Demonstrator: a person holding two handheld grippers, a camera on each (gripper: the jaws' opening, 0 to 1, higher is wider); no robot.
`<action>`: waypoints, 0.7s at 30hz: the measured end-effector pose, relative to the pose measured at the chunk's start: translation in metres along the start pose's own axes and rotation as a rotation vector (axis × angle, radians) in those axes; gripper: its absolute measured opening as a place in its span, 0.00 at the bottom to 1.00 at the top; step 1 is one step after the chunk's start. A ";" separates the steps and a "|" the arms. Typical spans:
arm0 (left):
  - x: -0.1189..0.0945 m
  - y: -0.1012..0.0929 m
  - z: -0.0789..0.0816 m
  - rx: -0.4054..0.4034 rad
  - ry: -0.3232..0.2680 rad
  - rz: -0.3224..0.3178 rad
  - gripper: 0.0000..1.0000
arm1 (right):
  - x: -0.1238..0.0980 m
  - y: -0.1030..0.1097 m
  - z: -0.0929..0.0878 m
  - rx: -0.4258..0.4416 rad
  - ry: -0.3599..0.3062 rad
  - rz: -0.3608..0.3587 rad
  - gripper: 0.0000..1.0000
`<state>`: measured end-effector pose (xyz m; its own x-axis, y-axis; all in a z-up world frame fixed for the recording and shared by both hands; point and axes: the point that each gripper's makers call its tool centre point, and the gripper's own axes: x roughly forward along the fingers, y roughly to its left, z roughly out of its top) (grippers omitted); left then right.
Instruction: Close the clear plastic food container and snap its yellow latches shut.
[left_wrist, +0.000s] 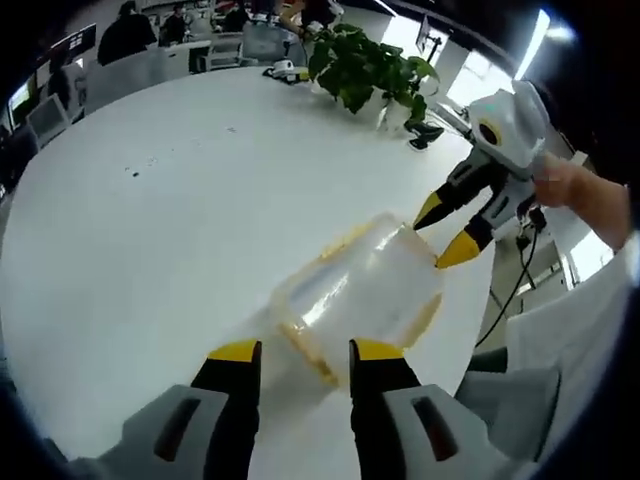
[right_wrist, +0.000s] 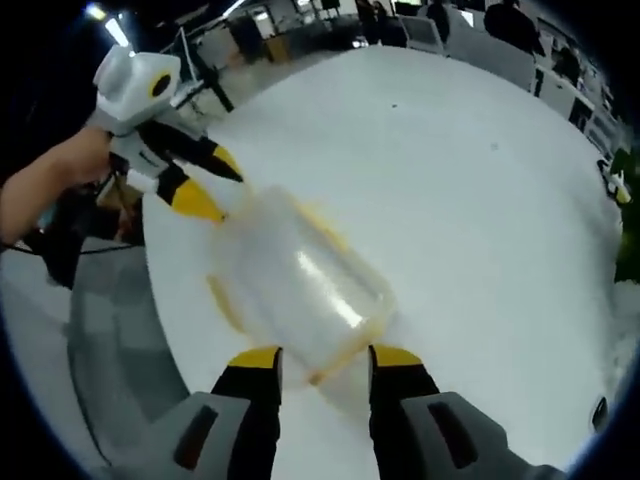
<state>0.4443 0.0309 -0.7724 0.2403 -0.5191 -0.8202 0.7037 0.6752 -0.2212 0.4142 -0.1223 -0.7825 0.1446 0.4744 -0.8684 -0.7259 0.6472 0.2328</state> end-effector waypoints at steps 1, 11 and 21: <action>0.000 0.000 0.000 0.018 0.007 0.001 0.34 | -0.001 0.000 0.001 -0.022 0.002 0.001 0.31; 0.000 -0.004 0.003 0.137 0.019 0.003 0.34 | -0.002 0.000 0.002 -0.161 0.038 0.009 0.28; -0.001 -0.008 0.006 0.316 0.050 0.002 0.30 | -0.003 0.003 0.006 -0.266 0.057 0.016 0.27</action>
<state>0.4427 0.0231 -0.7669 0.2138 -0.4862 -0.8473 0.8781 0.4757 -0.0515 0.4158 -0.1187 -0.7767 0.0989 0.4445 -0.8903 -0.8801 0.4566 0.1302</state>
